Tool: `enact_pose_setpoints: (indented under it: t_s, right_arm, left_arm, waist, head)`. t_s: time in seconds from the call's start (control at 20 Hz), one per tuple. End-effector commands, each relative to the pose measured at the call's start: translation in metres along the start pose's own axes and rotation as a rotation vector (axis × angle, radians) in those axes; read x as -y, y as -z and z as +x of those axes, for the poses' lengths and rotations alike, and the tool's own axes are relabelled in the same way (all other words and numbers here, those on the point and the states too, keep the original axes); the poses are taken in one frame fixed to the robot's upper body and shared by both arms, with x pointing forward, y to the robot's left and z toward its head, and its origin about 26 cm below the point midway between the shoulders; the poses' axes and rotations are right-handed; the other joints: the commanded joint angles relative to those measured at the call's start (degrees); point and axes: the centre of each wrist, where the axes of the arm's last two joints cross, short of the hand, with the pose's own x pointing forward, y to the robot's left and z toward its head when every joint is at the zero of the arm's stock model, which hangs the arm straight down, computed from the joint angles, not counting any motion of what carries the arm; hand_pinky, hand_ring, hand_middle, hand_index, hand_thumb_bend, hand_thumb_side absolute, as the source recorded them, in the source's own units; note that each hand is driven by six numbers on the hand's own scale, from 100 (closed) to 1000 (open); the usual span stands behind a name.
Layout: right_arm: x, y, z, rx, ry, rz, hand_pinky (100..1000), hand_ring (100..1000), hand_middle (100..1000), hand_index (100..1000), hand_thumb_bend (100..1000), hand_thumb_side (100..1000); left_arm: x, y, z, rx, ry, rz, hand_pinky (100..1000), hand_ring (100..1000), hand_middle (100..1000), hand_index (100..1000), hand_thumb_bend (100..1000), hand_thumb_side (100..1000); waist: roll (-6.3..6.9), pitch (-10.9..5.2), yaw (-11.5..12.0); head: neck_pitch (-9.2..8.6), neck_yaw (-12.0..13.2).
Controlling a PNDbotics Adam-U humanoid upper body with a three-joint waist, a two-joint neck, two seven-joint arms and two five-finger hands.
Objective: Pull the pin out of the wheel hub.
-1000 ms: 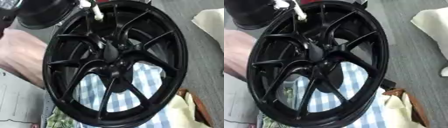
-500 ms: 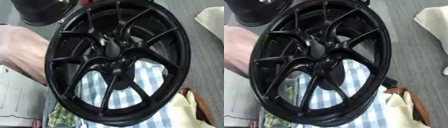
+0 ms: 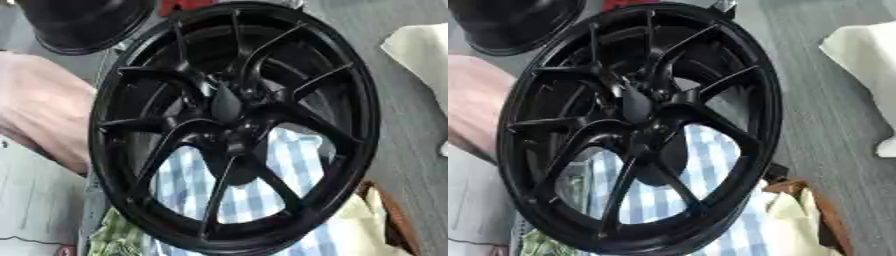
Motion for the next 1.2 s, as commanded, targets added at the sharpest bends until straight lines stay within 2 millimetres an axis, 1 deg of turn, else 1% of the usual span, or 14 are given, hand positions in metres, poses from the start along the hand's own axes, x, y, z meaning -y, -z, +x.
enact_pose_setpoints:
  t_s: [0.05, 0.3, 0.4, 0.5, 0.55, 0.6, 0.65, 0.7, 0.75, 0.85, 0.95, 1.0, 1.15, 1.2]
  right_arm:
    - [0.003, 0.005, 0.006, 0.038, -0.014, 0.006, 926, 781, 663, 765, 100, 657]
    - [0.002, 0.004, 0.006, 0.042, -0.004, -0.004, 926, 781, 663, 765, 100, 656]
    - [0.001, 0.004, 0.006, 0.042, 0.001, -0.008, 926, 781, 663, 765, 100, 657]
    - [0.001, 0.004, 0.005, 0.04, 0.004, -0.011, 926, 781, 663, 765, 100, 657]
    - [0.001, 0.003, 0.005, 0.041, 0.005, -0.013, 926, 781, 663, 765, 100, 656]
    - [0.001, 0.003, 0.005, 0.041, 0.006, -0.013, 926, 781, 663, 765, 100, 656]
    - [0.001, 0.003, 0.005, 0.042, 0.007, -0.014, 926, 781, 663, 765, 100, 656]
    - [0.001, 0.003, 0.005, 0.042, 0.008, -0.014, 926, 781, 662, 765, 100, 656]
    - [0.001, 0.003, 0.005, 0.041, 0.009, -0.016, 926, 781, 662, 765, 100, 657]
    - [0.001, 0.002, 0.005, 0.04, 0.01, -0.018, 926, 781, 662, 765, 100, 657]
    - [0.0, 0.002, 0.005, 0.039, 0.01, -0.019, 925, 781, 662, 765, 100, 657]
    - [0.0, 0.002, 0.004, 0.038, 0.01, -0.019, 925, 781, 662, 765, 100, 657]
    - [0.001, 0.002, 0.004, 0.037, 0.009, -0.021, 925, 781, 662, 765, 100, 657]
    - [0.001, 0.001, 0.004, 0.038, 0.009, -0.022, 925, 781, 662, 765, 100, 657]
  left_arm:
    - [-0.022, -0.021, -0.011, -0.051, 0.014, 0.105, 711, 532, 248, 516, 100, 341]
    - [-0.007, -0.02, -0.042, -0.124, 0.011, 0.148, 719, 543, 265, 531, 100, 370]
    - [0.001, -0.019, -0.052, -0.138, 0.007, 0.151, 738, 563, 290, 559, 100, 402]
    - [0.011, -0.018, -0.061, -0.139, 0.011, 0.143, 779, 614, 386, 637, 100, 454]
    - [0.016, -0.018, -0.065, -0.137, 0.02, 0.135, 810, 675, 475, 711, 100, 508]
    - [0.021, -0.017, -0.068, -0.137, 0.033, 0.123, 845, 740, 580, 788, 174, 557]
    - [0.025, -0.017, -0.071, -0.139, 0.049, 0.108, 893, 814, 705, 845, 291, 619]
    - [0.028, -0.017, -0.074, -0.142, 0.069, 0.091, 915, 853, 765, 872, 384, 666]
    - [0.031, -0.017, -0.076, -0.147, 0.087, 0.074, 951, 906, 829, 906, 529, 699]
    - [0.035, -0.017, -0.081, -0.161, 0.121, 0.047, 987, 956, 890, 941, 623, 766]
    - [0.036, -0.018, -0.084, -0.176, 0.138, 0.044, 985, 966, 900, 954, 696, 852]
    - [0.036, -0.018, -0.085, -0.186, 0.143, 0.052, 985, 967, 900, 953, 725, 873]
    - [0.036, -0.019, -0.089, -0.206, 0.147, 0.079, 978, 967, 897, 953, 764, 907]
    - [0.036, -0.02, -0.089, -0.21, 0.144, 0.084, 975, 964, 894, 949, 740, 894]
  waist:
    - [-0.78, -0.7, 0.37]
    - [-1.91, -0.41, 0.89]
    - [-2.22, -0.32, 0.94]
    - [-2.52, -0.22, 0.92]
    - [-2.65, -0.17, 0.89]
    - [-2.76, -0.14, 0.85]
    - [-2.86, -0.12, 0.82]
    - [-2.94, -0.09, 0.79]
    - [-3.0, -0.07, 0.77]
    - [-3.1, -0.05, 0.76]
    - [-3.16, -0.06, 0.8]
    - [-3.19, -0.08, 0.84]
    - [-3.19, -0.12, 0.9]
    - [-3.19, -0.13, 0.9]
  head:
    - [-1.1, -0.22]
    - [-1.87, -0.24]
    - [-2.14, -0.1]
    - [-2.39, -0.2]
    - [-2.5, -0.25]
    - [-2.58, -0.28]
    - [-2.63, -0.29]
    - [-2.7, -0.29]
    - [-2.76, -0.32]
    - [-2.76, -0.38]
    - [-2.58, -0.42]
    - [-2.48, -0.44]
    - [-2.23, -0.38]
    - [-2.18, -0.35]
